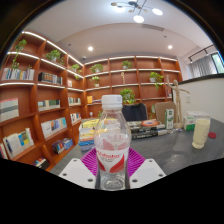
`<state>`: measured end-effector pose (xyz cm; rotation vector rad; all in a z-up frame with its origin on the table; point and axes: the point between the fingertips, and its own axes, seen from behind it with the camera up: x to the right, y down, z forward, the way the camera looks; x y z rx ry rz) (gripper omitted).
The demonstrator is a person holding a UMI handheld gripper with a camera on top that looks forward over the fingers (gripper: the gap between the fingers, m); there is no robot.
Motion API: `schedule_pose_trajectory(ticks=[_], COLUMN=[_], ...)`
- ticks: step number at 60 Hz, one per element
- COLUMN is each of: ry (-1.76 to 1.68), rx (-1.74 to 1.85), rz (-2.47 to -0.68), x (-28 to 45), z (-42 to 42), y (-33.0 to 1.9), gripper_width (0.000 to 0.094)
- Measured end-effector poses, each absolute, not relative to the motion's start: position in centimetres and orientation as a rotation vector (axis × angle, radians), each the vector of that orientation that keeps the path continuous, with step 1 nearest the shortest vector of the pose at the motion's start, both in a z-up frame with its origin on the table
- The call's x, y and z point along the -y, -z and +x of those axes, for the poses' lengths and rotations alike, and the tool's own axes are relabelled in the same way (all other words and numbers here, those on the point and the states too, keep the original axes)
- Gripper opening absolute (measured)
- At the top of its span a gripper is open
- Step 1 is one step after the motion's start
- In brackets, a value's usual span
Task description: Pour water
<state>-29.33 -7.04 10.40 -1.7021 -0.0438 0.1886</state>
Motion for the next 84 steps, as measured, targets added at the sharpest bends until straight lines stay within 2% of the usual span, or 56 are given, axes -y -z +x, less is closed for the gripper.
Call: schedule_pose_trajectory(ticks=[10,19,27,31,34,43,63,71,84], ry=[-0.353,-0.703,-0.987,-1.088,-1.153,-1.383,-1.685,-1.709,-1.656], rx=[-0.091,-0.425,-0.716,-0.831,-0.910,-1.146,-1.501,-1.565,-1.511], rz=[-1.735,-1.656,-1.473,-1.387,-1.330,-1.081,-0.638,-0.600,-0.701], x=[5.6,3.3,2.0,-0.4,0.5,-2.0,-4.5,-4.3,-4.4], z=[-26.2,-21.0,-14.7,-11.8,-10.2,-5.3,0.8,1.6,0.5], y=[-11.0,-14.3,-17.7,-17.9,-19.7,-21.7,-21.8,-20.9,-21.4], gripper_width=[0.0363,0.0363,0.0363,0.0364,0.0362,0.0363,0.0363,0.0361,0.0363])
